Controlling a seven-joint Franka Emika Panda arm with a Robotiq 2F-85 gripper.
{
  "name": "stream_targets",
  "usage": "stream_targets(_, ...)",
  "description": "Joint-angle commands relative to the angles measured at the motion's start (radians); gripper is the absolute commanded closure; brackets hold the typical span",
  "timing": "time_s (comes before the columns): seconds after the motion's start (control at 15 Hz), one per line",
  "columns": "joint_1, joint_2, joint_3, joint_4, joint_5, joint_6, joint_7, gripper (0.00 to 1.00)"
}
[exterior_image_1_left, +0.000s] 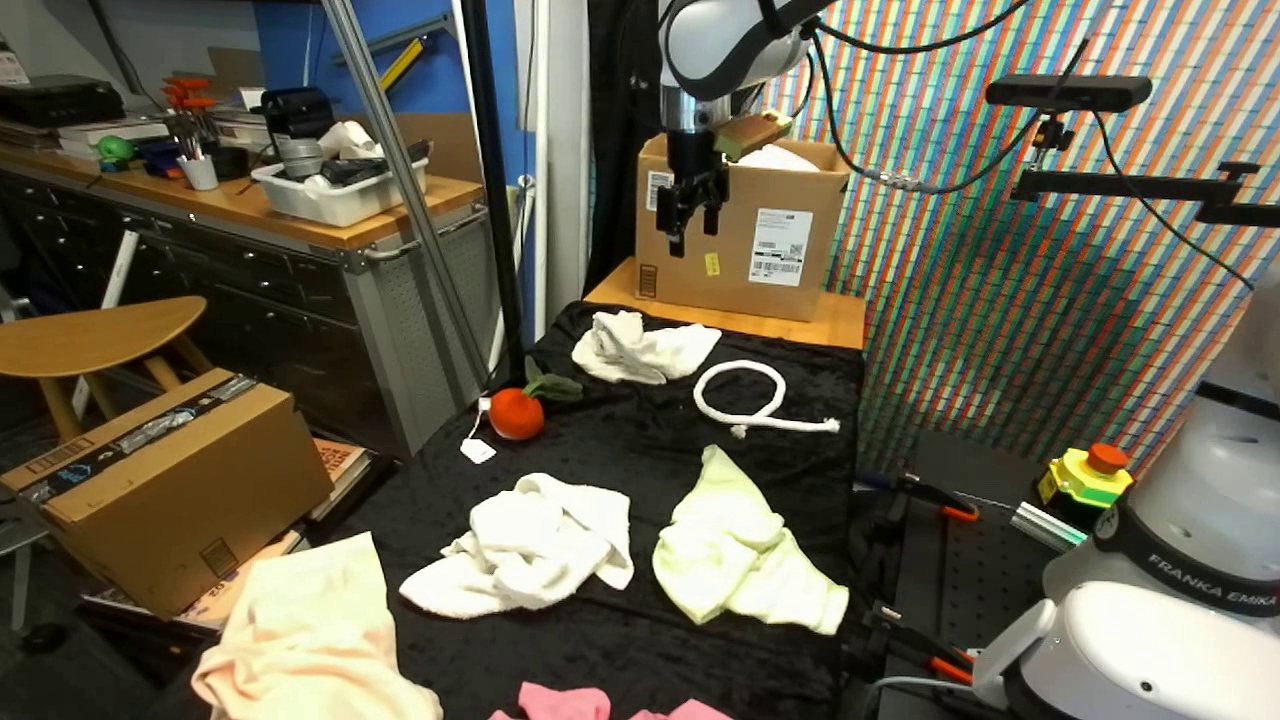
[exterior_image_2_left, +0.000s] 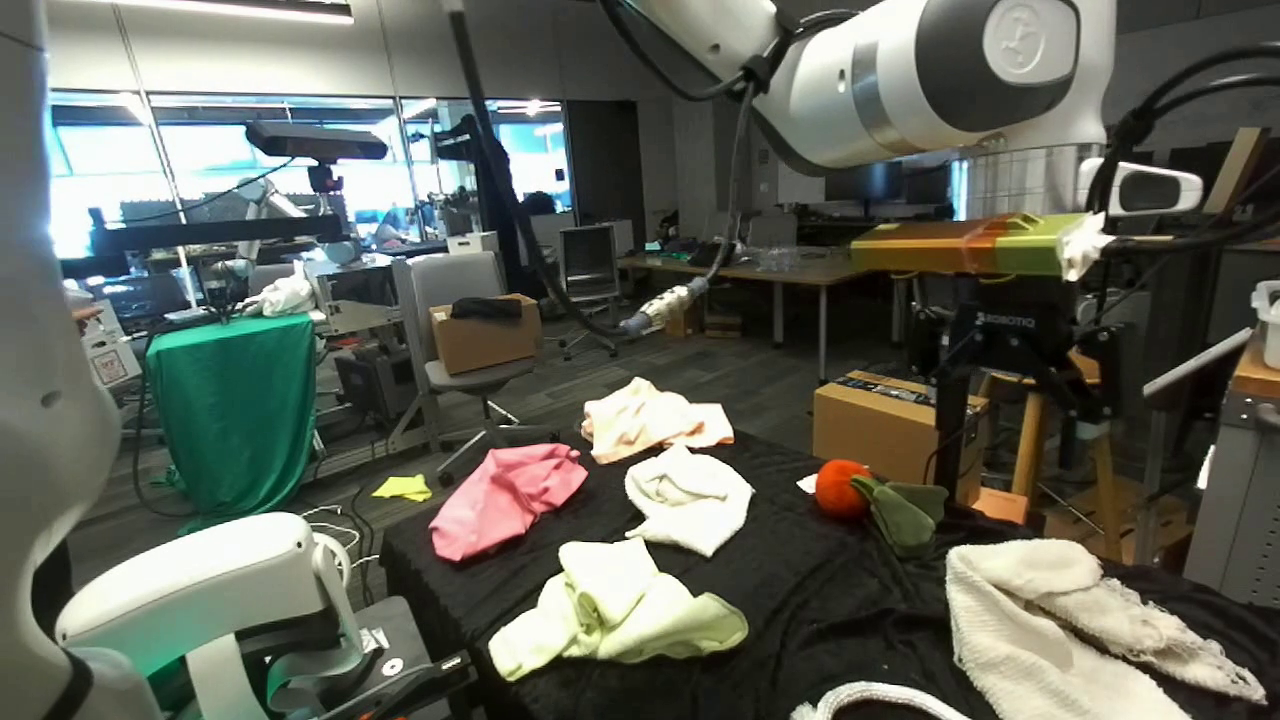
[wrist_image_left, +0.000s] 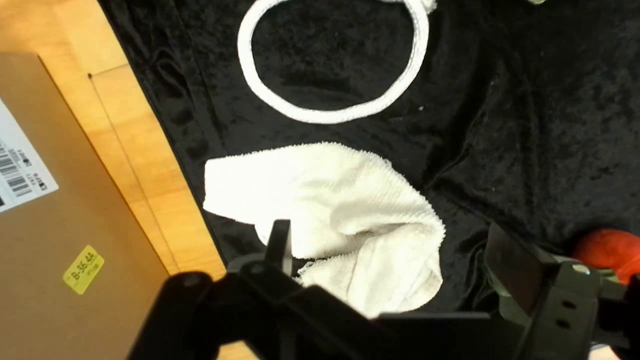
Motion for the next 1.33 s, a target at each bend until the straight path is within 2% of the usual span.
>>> stream_targets(0.0, -0.027, 0.166, 0.004, 0.226, 0.019, -0.056, -0.066, 0.00)
stream_targets(0.2, -0.047, 0.260, 0.013, 0.331, 0.028, -0.056, -0.097, 0.00)
stream_targets(0.4, -0.070, 0.340, 0.024, 0.386, 0.058, -0.003, -0.093, 0.00)
stream_targets(0.73, -0.135, 0.429, 0.077, 0.393, 0.223, 0.087, -0.115, 0.00)
stream_targets(1.07, -0.125, 0.539, 0.072, 0.424, 0.232, 0.170, -0.075, 0.00)
stream_targets(1.27, -0.112, 0.588, 0.068, 0.447, 0.218, 0.180, -0.056, 0.00)
